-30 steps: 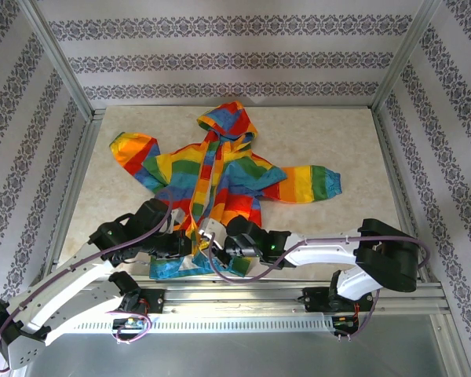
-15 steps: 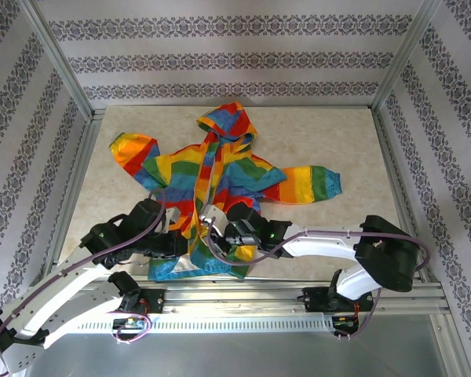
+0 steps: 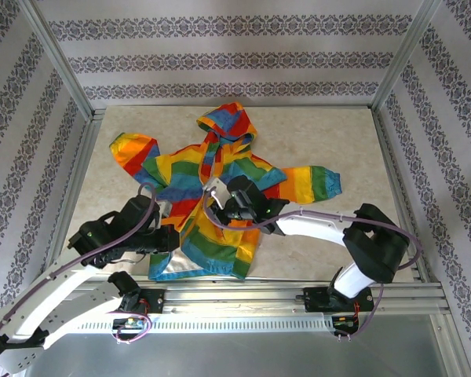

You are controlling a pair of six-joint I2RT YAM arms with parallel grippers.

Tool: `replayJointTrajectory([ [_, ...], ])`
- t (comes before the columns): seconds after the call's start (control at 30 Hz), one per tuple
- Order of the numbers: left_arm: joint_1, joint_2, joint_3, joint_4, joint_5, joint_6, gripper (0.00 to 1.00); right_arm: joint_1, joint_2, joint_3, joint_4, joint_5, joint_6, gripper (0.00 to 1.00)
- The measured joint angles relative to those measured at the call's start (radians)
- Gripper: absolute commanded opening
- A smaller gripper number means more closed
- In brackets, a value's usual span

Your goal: Zip up the jacket

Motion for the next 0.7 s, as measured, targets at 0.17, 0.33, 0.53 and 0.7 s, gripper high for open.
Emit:
replayJointTrajectory([
  [0.17, 0.0, 0.046, 0.073, -0.043, -0.066, 0.044, 0.0, -0.073, 0.023, 0.071, -0.035, -0.01, -0.016, 0.0],
  [0.33, 0.002, 0.103, 0.166, -0.085, -0.135, 0.112, 0.0, -0.146, 0.054, 0.138, -0.069, -0.019, -0.019, 0.0],
  [0.53, 0.006, 0.176, 0.278, -0.125, -0.206, 0.223, 0.0, -0.219, 0.084, 0.212, -0.108, -0.019, -0.024, 0.0],
  [0.7, 0.015, 0.229, 0.369, -0.143, -0.246, 0.33, 0.0, -0.277, 0.11, 0.285, -0.153, -0.019, -0.053, 0.0],
])
